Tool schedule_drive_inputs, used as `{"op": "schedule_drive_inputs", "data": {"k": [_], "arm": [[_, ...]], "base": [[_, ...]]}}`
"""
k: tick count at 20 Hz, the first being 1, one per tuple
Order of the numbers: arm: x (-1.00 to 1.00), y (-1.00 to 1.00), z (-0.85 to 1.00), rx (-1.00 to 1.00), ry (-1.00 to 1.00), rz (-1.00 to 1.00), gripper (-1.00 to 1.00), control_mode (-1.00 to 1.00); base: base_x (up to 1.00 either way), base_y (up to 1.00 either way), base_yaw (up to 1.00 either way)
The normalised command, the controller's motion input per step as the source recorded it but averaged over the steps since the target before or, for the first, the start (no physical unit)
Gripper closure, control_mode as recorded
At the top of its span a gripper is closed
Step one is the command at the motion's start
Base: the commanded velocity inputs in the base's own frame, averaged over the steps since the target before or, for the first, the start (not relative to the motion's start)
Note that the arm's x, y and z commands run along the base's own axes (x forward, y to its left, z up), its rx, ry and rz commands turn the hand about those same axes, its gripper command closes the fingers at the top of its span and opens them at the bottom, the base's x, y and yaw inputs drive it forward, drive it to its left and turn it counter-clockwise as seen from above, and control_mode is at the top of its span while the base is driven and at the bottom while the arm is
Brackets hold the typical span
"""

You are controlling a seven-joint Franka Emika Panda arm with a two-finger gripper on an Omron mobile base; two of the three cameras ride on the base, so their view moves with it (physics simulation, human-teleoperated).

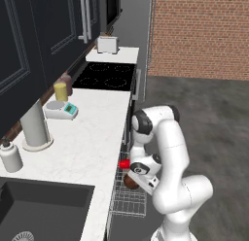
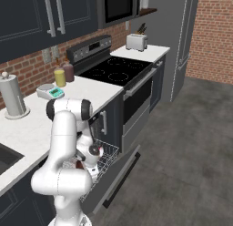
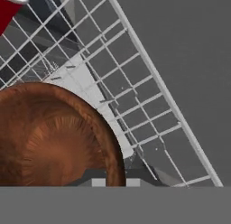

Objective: Pick up the cup and bowl from the counter, place them in the dishwasher, and close the dishwasher door.

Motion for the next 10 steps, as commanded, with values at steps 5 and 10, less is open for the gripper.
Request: {"op": "schedule_drive_inputs", "data": {"k": [5, 10], "arm": [[0.53, 0.0, -0.16, 0.06, 0.07, -0.13, 1.0, -1.0], [0.61, 0.0, -0.16, 0.06, 0.1, -0.12, 1.0, -1.0]], "base": [[0.0, 0.0, 0.0], [0.0, 0.0, 0.0]]}}
